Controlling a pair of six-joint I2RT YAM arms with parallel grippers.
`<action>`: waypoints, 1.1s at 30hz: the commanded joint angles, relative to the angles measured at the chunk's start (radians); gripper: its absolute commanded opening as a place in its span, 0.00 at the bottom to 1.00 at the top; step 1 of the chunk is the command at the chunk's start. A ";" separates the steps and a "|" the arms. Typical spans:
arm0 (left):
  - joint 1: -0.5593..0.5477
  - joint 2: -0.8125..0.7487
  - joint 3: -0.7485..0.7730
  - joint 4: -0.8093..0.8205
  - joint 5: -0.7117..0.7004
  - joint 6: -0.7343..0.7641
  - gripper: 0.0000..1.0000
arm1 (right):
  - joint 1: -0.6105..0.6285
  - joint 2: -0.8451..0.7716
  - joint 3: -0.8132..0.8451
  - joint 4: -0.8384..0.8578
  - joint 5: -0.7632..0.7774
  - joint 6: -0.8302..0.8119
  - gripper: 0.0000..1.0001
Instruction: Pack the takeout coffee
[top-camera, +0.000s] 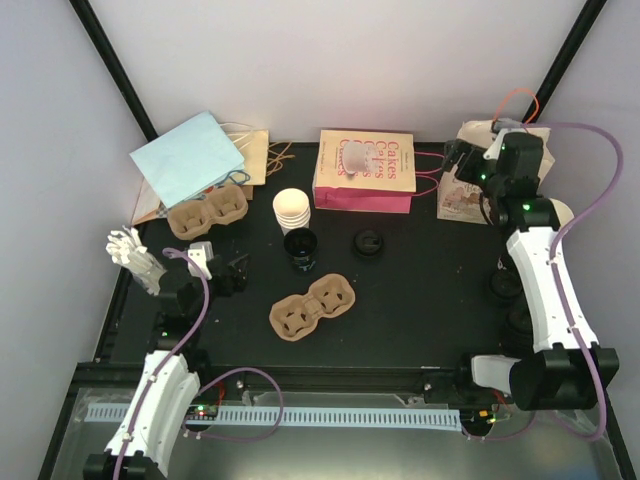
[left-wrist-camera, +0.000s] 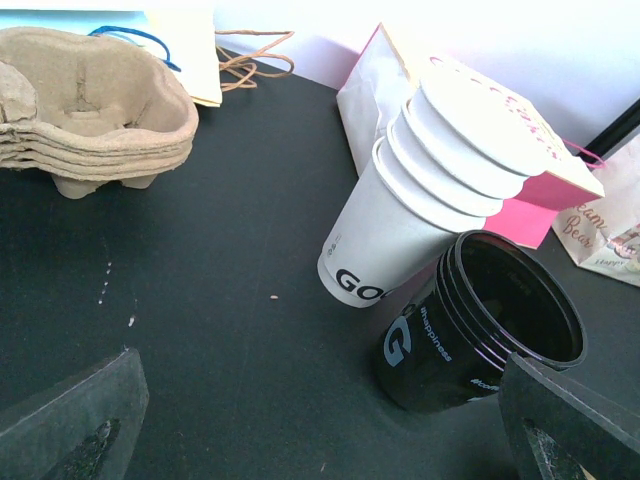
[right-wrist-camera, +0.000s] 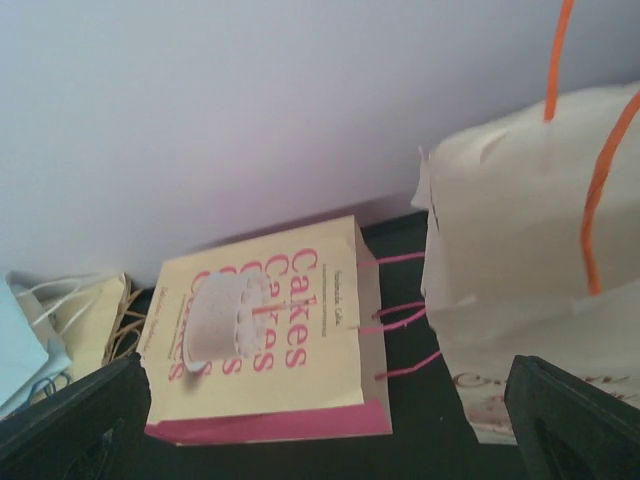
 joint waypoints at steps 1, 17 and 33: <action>-0.001 -0.002 0.004 0.024 0.006 0.001 0.99 | 0.003 0.022 0.103 -0.118 0.045 0.033 1.00; -0.001 -0.003 0.004 0.022 0.002 0.001 0.99 | 0.303 0.390 0.357 -0.228 0.164 -0.090 1.00; -0.001 -0.004 0.004 0.018 -0.003 0.003 0.99 | 0.204 0.864 0.714 -0.404 0.137 -0.100 1.00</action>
